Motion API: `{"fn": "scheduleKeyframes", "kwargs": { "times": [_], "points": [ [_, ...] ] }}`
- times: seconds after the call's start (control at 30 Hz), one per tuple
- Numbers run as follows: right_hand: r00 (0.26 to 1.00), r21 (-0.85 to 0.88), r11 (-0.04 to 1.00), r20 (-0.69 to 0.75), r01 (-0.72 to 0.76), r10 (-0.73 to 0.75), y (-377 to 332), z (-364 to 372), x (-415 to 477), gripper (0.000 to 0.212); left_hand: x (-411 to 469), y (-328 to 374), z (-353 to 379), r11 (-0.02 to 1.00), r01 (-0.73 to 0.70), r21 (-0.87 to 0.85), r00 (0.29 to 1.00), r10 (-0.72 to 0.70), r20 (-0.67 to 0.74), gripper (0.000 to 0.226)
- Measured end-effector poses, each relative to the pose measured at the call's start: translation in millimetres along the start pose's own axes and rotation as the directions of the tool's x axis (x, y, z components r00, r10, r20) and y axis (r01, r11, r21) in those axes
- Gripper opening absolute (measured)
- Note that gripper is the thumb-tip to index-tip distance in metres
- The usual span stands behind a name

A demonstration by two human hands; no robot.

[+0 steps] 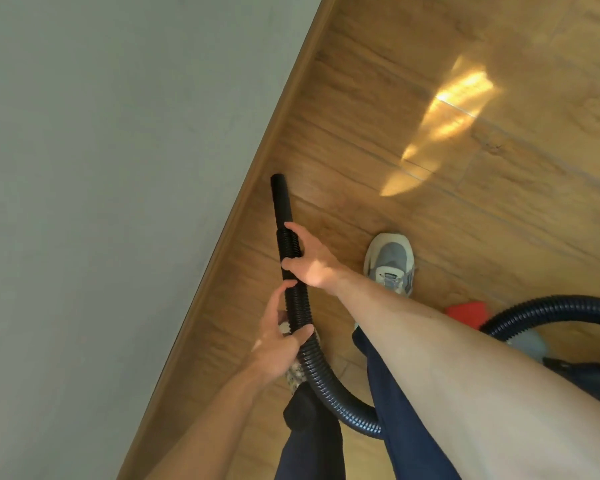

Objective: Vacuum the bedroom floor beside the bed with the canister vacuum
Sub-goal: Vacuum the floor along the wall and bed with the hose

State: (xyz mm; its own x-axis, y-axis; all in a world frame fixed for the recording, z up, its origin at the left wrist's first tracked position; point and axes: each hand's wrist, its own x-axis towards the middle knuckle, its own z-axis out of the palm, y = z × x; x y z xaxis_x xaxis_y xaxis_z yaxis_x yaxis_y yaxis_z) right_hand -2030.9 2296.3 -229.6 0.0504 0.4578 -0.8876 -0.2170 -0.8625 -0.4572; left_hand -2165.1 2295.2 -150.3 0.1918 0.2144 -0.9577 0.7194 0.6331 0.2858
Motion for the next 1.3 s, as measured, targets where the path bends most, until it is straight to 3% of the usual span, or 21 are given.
{"fn": "scheduleKeyframes", "kwargs": {
  "times": [0.1, 0.23, 0.73, 0.97, 1.17, 1.3],
  "points": [
    [0.998, -0.014, 1.0, 0.058, 0.013, -0.012, 1.7, 33.2, 2.2, 0.079, -9.6, -18.0, -13.1, 0.992, 0.013, -0.129, 0.999, -0.018, -0.04, 0.073],
    [1.0, -0.013, 1.0, 0.023, 0.021, -0.021, 14.1, 54.4, -2.8, 0.077, -17.5, -37.6, -15.9, 0.99, 0.0, -0.141, 0.999, -0.008, -0.054, 0.073],
    [0.963, 0.299, 0.952, -0.229, -0.07, 0.143, 91.6, 18.1, -59.6, 0.072, -37.9, -63.8, 21.7, 0.983, -0.104, 0.152, 0.985, 0.081, 0.152, 0.073],
    [0.989, 0.106, 0.992, -0.124, -0.063, 0.076, 90.0, 54.5, -59.7, 0.073, -44.6, -102.4, 9.1, 0.994, -0.084, 0.067, 0.993, 0.079, 0.083, 0.077],
    [0.996, -0.118, 0.991, 0.053, -0.062, 0.069, 79.8, 94.4, -51.5, 0.078, -52.8, -135.5, -1.1, 0.997, -0.038, -0.07, 0.999, 0.037, -0.024, 0.076],
    [0.986, -0.18, 0.983, 0.158, -0.034, 0.063, 77.8, 114.4, -44.0, 0.08, -54.4, -147.1, -3.3, 0.991, -0.028, -0.134, 0.994, 0.013, -0.111, 0.076]
  ]
}}
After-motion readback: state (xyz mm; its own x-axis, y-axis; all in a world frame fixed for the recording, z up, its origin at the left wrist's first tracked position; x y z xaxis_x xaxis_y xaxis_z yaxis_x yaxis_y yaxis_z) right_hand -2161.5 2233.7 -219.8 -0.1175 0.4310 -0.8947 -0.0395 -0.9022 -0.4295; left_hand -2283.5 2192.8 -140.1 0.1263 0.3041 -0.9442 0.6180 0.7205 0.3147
